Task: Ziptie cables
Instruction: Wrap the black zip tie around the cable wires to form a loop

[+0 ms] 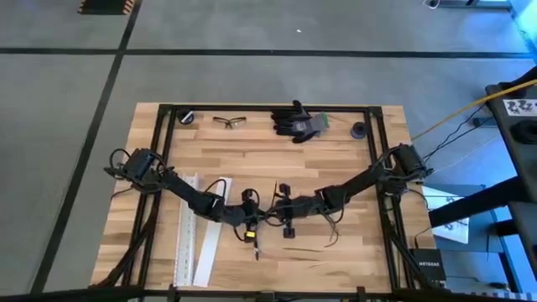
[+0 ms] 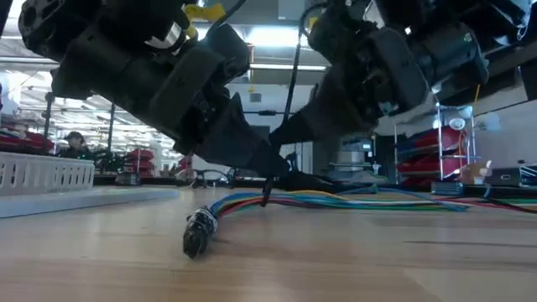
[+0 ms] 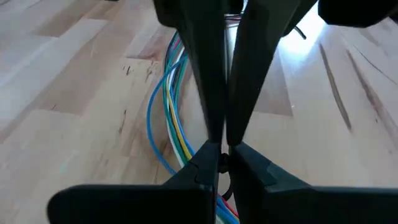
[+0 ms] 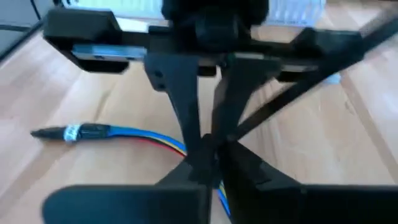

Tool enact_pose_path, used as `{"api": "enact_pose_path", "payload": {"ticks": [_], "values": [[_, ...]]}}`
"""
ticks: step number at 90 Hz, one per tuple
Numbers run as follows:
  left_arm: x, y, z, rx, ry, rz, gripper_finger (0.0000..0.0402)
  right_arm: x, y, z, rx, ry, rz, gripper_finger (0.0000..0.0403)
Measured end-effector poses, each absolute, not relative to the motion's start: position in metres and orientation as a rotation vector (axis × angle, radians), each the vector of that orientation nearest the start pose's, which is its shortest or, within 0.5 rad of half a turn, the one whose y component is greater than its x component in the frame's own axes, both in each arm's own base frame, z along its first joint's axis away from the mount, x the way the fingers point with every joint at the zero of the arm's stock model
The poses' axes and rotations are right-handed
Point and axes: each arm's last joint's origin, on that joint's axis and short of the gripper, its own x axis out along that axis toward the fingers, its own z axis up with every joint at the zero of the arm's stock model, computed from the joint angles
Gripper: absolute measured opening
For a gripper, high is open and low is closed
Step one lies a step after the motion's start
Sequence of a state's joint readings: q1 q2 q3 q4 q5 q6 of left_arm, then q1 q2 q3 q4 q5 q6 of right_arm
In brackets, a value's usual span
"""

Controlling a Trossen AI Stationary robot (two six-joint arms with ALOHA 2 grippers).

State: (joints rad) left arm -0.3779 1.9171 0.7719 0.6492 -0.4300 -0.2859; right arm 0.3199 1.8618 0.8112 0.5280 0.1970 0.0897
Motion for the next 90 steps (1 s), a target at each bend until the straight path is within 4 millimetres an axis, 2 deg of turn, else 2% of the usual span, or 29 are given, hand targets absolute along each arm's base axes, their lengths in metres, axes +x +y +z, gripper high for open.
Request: {"api": "enact_pose_path", "payload": {"ticks": [12, 32, 43, 47, 57, 63, 78, 90], "values": [[0.328, -0.117, 0.109, -0.088, 0.439, 0.123, 0.0010, 0.337, 0.107, 0.120, -0.121, 0.510, 0.052, 0.0001], [0.329, -0.118, 0.111, -0.123, 0.416, 0.139, 0.0011, 0.330, 0.120, 0.120, -0.418, 0.494, -0.156, 0.0000], [0.328, -0.123, 0.103, -0.142, 0.425, 0.141, 0.0011, 0.327, 0.120, 0.122, -0.549, 0.510, -0.240, 0.0000], [0.327, -0.126, 0.095, -0.144, 0.451, 0.126, 0.0011, 0.325, 0.118, 0.125, -0.573, 0.521, -0.266, 0.0000], [0.323, -0.135, 0.077, -0.154, 0.500, 0.103, 0.0011, 0.322, 0.109, 0.149, -0.626, 0.494, -0.429, 0.0000], [0.322, -0.138, 0.071, -0.173, 0.504, 0.094, 0.0011, 0.316, 0.107, 0.158, -0.673, 0.531, -0.434, 0.0000], [0.323, -0.138, 0.070, -0.175, 0.474, 0.103, 0.0011, 0.303, 0.100, 0.186, -0.599, 0.523, -0.452, 0.0000], [0.324, -0.138, 0.077, -0.160, 0.451, 0.088, 0.0011, 0.289, 0.097, 0.189, -0.343, 0.572, -0.420, 0.0000]]}}
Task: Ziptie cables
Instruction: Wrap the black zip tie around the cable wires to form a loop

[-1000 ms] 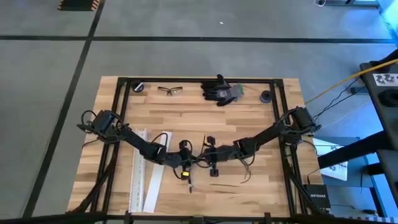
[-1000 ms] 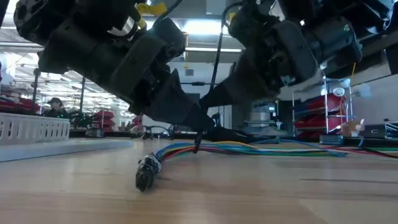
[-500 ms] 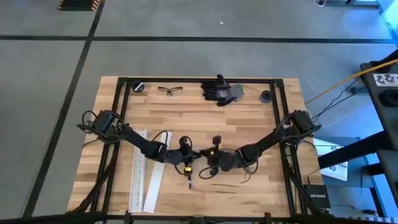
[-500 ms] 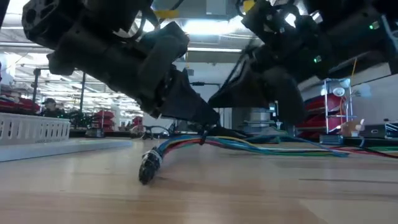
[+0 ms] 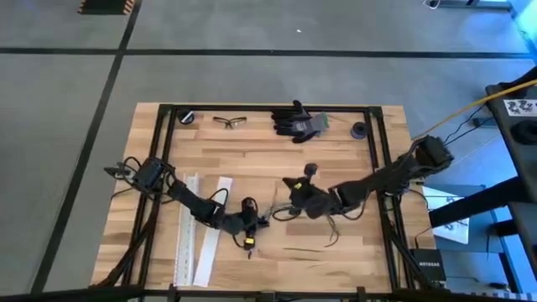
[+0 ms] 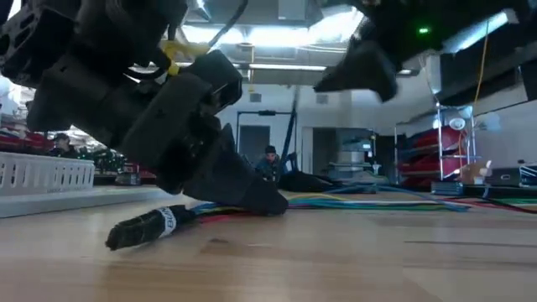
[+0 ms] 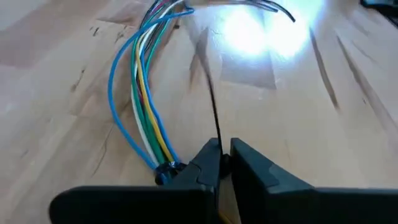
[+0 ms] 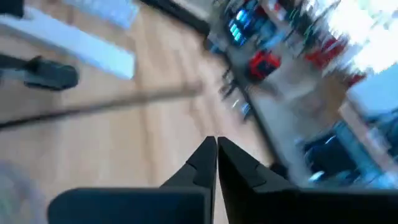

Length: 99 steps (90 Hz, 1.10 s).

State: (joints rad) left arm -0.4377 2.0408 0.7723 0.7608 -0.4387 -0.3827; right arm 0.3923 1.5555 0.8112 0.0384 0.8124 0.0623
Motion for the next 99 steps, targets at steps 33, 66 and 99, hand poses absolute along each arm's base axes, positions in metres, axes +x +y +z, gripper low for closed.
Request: {"api": "enact_pose_path", "payload": {"ticks": [33, 66, 99], "values": [[0.325, -0.137, 0.092, -0.162, 0.408, 0.085, 0.0011, 0.299, 0.117, 0.134, 0.141, 0.567, -0.016, 0.0082], [0.327, -0.138, 0.096, -0.171, 0.376, 0.080, 0.0011, 0.328, 0.128, 0.118, 0.117, 0.505, 0.104, 0.0119], [0.328, -0.138, 0.096, -0.170, 0.375, 0.082, 0.0014, 0.330, 0.126, 0.115, 0.029, 0.526, 0.084, 0.0009]]}}
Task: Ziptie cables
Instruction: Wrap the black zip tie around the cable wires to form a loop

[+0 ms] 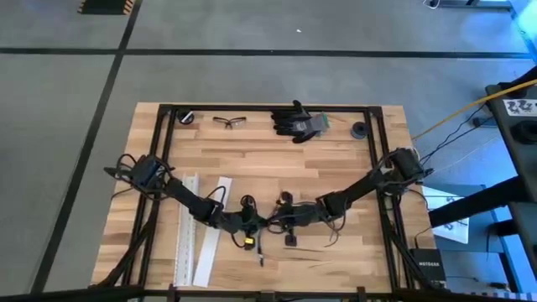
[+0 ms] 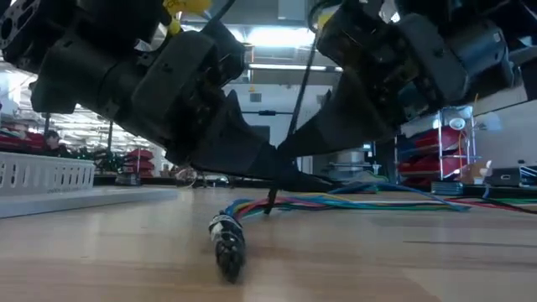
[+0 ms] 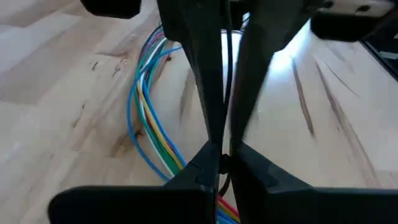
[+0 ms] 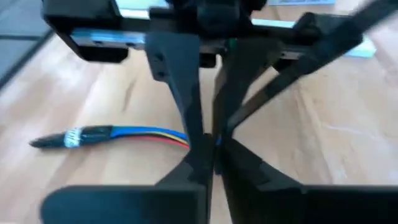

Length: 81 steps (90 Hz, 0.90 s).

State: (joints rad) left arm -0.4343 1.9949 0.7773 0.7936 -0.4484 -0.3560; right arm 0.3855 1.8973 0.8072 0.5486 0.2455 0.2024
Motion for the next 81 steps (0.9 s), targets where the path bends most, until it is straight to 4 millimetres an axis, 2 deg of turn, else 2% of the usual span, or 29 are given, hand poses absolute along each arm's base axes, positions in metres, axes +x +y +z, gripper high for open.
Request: {"api": "enact_pose_path", "payload": {"ticks": [17, 37, 47, 61, 81], "values": [[0.327, -0.137, 0.098, -0.166, 0.395, 0.083, 0.0048, 0.330, 0.126, 0.114, -0.002, 0.532, 0.082, 0.0001], [0.315, -0.135, 0.121, -0.121, 0.493, 0.075, 0.0120, 0.329, 0.125, 0.112, -0.012, 0.551, 0.072, 0.0000], [0.312, -0.134, 0.124, -0.102, 0.531, 0.080, 0.0141, 0.329, 0.125, 0.112, -0.013, 0.549, 0.065, 0.0000], [0.312, -0.134, 0.117, -0.116, 0.550, 0.092, 0.0149, 0.329, 0.125, 0.112, -0.012, 0.547, 0.065, 0.0000], [0.317, -0.134, 0.103, -0.123, 0.531, 0.097, 0.0130, 0.329, 0.125, 0.113, -0.011, 0.545, 0.065, 0.0000]]}}
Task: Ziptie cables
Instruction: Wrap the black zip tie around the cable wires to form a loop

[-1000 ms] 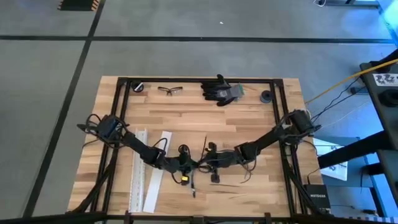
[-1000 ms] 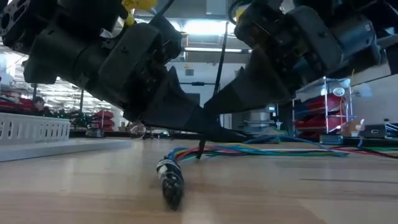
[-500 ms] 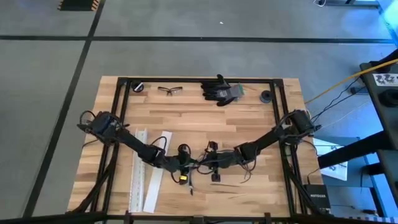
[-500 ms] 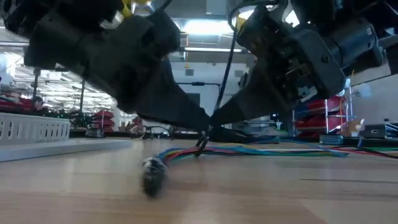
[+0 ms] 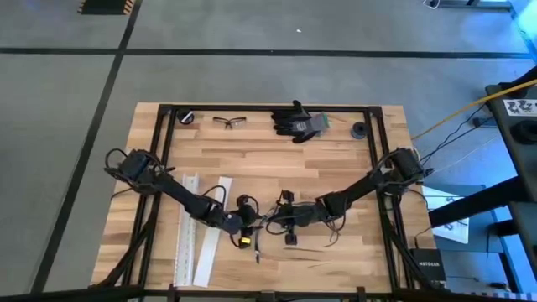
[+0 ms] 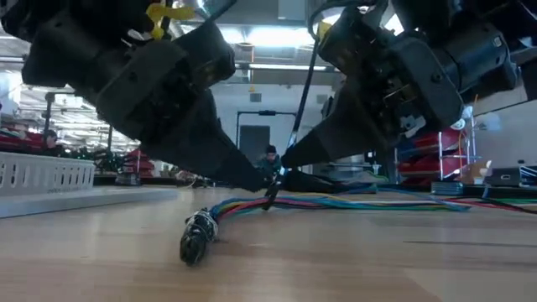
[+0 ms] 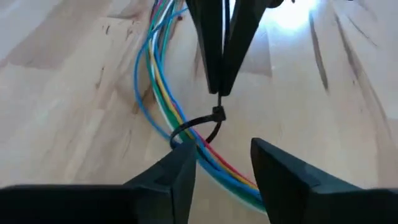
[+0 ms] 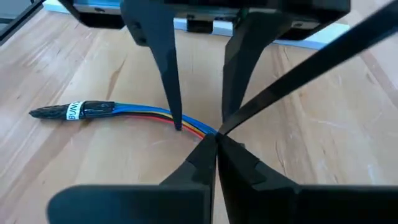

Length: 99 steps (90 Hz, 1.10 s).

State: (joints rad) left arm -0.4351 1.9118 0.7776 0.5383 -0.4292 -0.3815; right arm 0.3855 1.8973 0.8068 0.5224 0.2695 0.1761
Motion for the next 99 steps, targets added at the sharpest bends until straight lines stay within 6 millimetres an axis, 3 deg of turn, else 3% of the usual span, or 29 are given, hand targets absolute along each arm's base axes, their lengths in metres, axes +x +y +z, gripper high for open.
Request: {"api": "enact_pose_path", "payload": {"ticks": [28, 64, 99], "values": [[0.326, -0.129, 0.091, -0.115, 0.510, 0.105, 0.0116, 0.329, 0.125, 0.113, -0.013, 0.544, 0.057, 0.0000], [0.329, -0.132, 0.097, -0.090, 0.449, 0.051, 0.0080, 0.329, 0.124, 0.113, -0.010, 0.540, 0.053, 0.0000], [0.332, -0.132, 0.085, -0.107, 0.425, 0.064, 0.0081, 0.329, 0.123, 0.113, -0.001, 0.532, 0.005, 0.0000]]}}
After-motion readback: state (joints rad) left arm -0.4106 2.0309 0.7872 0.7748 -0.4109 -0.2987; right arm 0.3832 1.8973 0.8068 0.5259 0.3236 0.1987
